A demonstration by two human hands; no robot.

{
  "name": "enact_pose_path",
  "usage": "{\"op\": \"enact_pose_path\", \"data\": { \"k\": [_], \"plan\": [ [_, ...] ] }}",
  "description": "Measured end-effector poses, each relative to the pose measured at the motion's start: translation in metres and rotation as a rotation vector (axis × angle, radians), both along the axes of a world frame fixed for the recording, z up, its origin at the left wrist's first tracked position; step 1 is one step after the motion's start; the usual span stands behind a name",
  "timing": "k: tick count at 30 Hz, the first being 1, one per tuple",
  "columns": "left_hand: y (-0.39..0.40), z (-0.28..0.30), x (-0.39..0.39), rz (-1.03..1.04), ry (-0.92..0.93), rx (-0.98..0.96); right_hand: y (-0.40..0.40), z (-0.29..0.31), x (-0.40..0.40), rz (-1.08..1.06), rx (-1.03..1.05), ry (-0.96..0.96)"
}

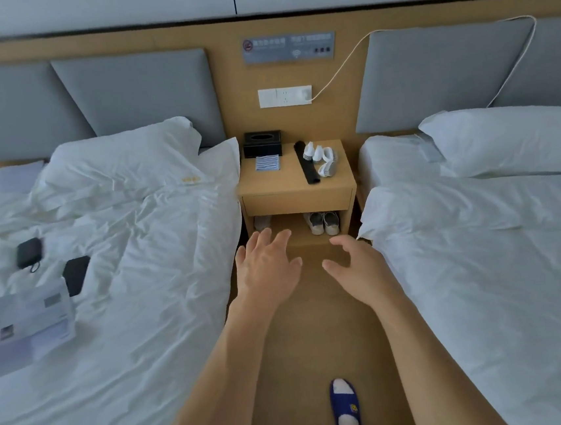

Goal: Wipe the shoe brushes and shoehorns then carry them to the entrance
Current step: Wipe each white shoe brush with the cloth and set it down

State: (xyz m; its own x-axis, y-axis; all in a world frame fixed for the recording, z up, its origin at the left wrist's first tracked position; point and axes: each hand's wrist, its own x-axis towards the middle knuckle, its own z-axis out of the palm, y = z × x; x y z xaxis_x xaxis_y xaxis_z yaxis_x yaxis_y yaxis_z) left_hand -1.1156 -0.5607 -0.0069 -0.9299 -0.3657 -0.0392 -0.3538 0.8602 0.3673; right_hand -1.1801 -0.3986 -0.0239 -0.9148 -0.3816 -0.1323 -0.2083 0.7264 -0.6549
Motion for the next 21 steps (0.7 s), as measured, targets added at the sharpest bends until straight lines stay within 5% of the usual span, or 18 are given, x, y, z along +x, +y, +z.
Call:
{"op": "enact_pose_path", "data": {
  "k": [21],
  "plan": [
    [-0.05, -0.012, -0.287, 0.074, -0.023, 0.046, -0.057, 0.001, -0.292, 0.079, 0.029, -0.072]
  ]
}}
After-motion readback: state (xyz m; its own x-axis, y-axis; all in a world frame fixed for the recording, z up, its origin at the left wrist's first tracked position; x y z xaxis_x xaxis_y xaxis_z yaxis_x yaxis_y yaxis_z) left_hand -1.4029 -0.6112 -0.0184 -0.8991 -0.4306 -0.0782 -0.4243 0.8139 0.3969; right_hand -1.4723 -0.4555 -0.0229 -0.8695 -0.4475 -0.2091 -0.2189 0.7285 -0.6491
